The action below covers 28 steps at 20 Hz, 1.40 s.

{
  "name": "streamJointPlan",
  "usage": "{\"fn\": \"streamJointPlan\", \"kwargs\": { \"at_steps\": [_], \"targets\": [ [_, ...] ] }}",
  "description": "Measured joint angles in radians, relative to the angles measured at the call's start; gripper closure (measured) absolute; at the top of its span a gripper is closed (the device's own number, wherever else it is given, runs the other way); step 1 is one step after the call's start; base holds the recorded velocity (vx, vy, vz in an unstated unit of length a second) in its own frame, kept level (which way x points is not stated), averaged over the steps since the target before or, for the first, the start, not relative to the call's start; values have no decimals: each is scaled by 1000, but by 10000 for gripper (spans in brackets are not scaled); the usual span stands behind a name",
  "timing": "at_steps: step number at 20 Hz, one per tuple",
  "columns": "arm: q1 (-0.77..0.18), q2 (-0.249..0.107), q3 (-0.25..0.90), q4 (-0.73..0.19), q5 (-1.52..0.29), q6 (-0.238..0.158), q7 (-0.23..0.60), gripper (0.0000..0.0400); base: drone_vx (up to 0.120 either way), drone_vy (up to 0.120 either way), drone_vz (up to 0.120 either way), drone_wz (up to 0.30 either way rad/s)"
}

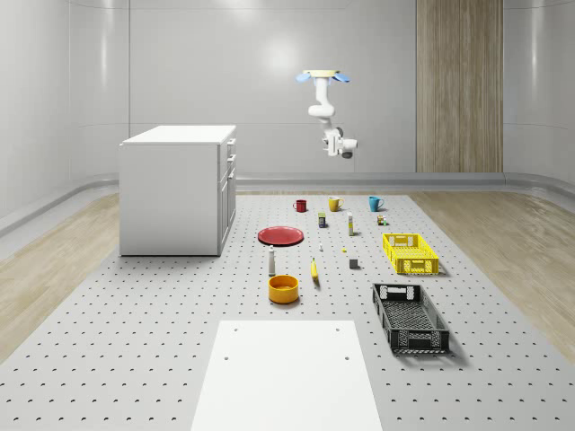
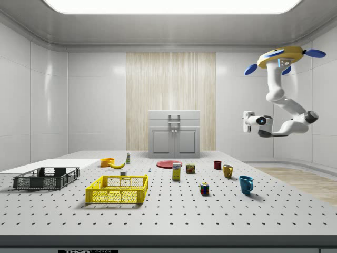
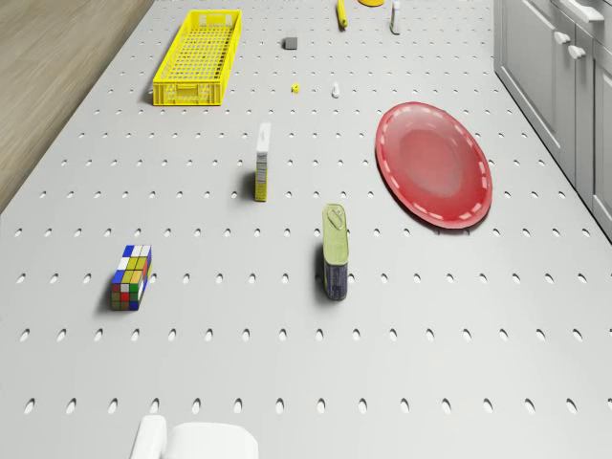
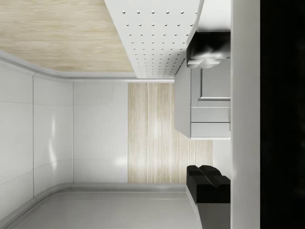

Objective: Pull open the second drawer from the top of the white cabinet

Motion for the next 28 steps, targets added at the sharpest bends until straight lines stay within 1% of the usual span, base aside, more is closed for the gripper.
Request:
{"fn": "streamJointPlan", "kwargs": {
  "at_steps": [3, 28],
  "targets": [
    [19, -14, -10, -3, -9, 15, 8, 100, 120, -13, 0, 0],
    [148, -124, -68, -18, -87, 126, 72, 100, 120, -120, 0, 0]
  ]
}}
